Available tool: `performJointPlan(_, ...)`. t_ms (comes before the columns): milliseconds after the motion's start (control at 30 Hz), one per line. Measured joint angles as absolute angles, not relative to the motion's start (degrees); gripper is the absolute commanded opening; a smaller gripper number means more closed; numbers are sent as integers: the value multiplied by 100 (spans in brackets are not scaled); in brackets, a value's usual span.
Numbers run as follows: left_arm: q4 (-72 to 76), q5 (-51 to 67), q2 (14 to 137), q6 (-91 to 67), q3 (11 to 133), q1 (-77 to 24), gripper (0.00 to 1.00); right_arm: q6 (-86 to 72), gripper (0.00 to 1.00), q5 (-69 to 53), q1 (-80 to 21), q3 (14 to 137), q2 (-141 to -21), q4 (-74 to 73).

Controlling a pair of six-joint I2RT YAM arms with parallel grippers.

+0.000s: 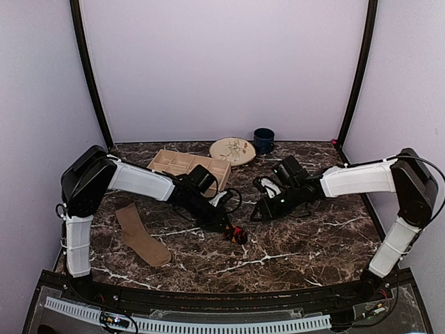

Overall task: Roll the socks
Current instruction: Roll the sock at the center of the board.

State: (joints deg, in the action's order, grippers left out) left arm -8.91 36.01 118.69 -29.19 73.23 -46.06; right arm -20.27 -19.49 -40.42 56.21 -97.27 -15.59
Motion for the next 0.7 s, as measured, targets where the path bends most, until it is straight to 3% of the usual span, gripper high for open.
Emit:
performJointPlan(267, -1133, 3765, 11983, -2906, 7513, -4547, 0, -1208, 51, -161, -5205, 5395, -8674, -1599)
performJointPlan(700, -1363, 4034, 12123, -2856, 7701, -4471, 0, -355, 58, 1111, -6501, 5852, -9354, -1802)
